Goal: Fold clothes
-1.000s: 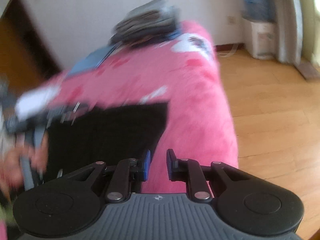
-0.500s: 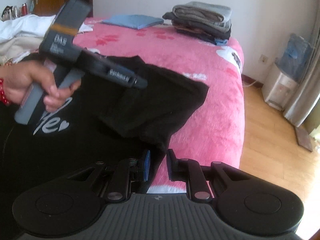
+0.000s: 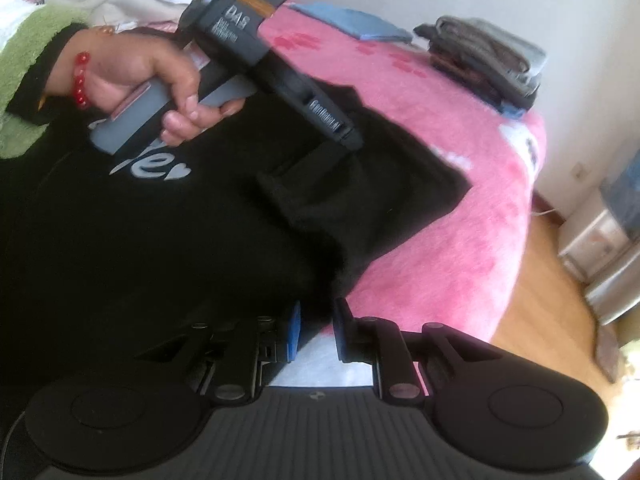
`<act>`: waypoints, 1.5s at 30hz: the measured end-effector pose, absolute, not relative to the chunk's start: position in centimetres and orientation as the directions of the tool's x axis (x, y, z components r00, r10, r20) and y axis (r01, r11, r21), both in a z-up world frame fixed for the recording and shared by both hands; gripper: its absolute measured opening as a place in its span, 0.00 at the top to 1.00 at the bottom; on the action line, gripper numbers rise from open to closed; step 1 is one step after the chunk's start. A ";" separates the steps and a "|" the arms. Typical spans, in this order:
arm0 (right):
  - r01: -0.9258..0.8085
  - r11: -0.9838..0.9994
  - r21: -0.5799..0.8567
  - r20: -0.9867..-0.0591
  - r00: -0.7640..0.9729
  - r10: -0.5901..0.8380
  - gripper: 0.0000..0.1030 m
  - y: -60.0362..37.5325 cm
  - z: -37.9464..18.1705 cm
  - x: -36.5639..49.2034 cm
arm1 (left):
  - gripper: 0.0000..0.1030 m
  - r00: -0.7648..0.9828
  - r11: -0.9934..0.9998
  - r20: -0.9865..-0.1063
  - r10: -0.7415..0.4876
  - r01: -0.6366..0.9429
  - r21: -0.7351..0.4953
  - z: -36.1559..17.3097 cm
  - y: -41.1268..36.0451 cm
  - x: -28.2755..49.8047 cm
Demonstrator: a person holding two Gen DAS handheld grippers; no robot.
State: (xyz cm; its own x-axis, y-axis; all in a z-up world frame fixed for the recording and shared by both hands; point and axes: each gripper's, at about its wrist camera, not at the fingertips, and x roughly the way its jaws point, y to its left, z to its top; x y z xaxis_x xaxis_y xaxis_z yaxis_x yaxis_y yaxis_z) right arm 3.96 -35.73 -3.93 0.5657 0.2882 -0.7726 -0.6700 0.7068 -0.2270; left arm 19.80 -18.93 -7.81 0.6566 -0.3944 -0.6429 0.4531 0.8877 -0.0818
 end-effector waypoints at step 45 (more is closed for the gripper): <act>-0.689 0.628 -0.362 -0.658 0.666 0.351 0.97 -31.4 -6.4 5.7 | 0.99 0.615 0.851 -0.593 -0.520 0.429 -0.302 -7.2 -16.1 22.6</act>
State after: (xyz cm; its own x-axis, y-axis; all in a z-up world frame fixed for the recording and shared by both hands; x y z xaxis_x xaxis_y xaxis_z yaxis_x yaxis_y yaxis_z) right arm 5.67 -31.37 -6.41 0.6658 0.3511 -0.6583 -0.6891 0.6277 -0.3622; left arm 22.63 -16.10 -7.22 0.6148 -0.5201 -0.5929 0.4286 0.8514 -0.3024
